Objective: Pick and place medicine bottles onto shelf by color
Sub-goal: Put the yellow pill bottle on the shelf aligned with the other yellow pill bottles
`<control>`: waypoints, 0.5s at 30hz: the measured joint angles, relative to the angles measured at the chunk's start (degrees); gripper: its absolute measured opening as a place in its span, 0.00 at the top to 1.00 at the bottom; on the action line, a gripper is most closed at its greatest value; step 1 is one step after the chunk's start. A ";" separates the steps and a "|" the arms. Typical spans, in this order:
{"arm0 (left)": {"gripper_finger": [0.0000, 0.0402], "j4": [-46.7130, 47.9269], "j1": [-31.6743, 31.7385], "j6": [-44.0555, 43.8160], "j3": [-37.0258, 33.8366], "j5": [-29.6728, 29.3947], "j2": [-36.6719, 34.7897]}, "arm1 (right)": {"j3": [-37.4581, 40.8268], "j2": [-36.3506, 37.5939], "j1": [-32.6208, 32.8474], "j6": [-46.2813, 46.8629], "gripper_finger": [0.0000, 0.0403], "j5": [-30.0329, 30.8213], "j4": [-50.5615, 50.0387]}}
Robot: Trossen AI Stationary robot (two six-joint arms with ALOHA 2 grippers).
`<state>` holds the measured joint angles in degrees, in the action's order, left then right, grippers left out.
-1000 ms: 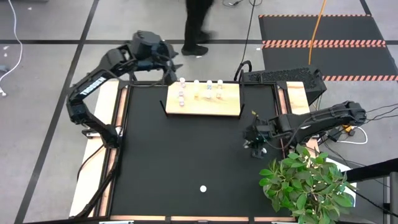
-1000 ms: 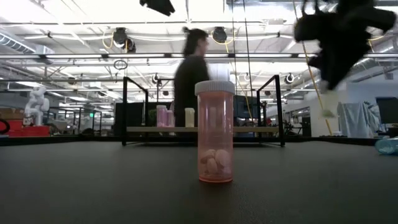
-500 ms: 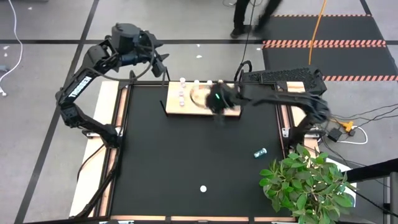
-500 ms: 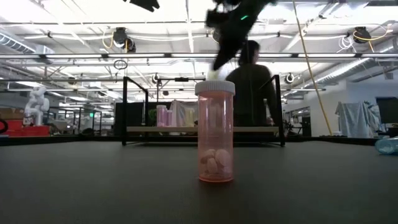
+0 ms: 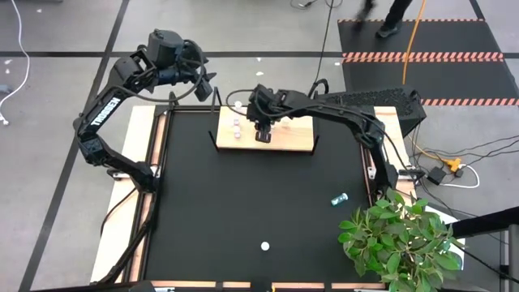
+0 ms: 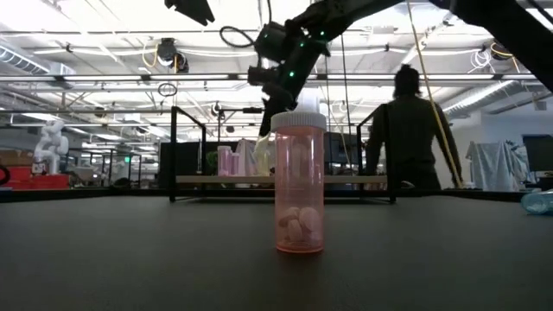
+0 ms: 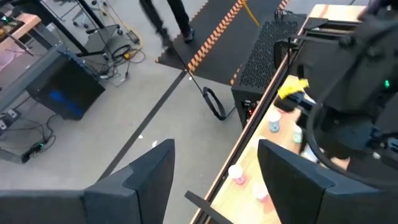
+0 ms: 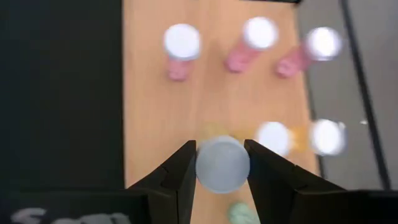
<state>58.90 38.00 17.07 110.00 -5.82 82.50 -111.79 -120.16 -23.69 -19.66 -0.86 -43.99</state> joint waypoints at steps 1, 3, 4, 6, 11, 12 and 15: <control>0.42 0.24 0.26 0.29 0.00 -0.01 0.00 | -0.02 -0.66 0.15 -0.04 0.71 -0.66 0.02; 0.42 0.65 0.67 0.65 0.00 -0.02 0.00 | -0.02 -1.82 0.42 0.02 0.71 -0.91 -0.52; 0.42 0.64 0.85 0.68 0.00 -0.01 0.00 | -0.02 -2.30 0.54 -0.01 0.71 -0.91 -0.68; 0.42 0.65 1.17 0.69 0.00 0.00 0.00 | -0.02 -2.95 0.67 -0.44 0.71 -0.88 -0.81; 0.42 1.50 2.32 0.80 0.00 0.02 0.00 | -0.02 -3.23 0.71 -0.61 0.71 -0.94 -1.38; 0.42 1.62 2.60 0.80 0.00 0.02 0.00 | -0.02 -3.23 0.71 -0.61 0.71 -0.92 -1.92; 0.42 1.87 3.24 0.78 0.00 0.04 0.00 | -0.02 -3.23 0.69 -0.89 0.71 -0.92 -2.58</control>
<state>60.77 41.24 17.85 110.00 -5.78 82.50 -111.81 -123.39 -23.00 -20.55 -1.78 -46.57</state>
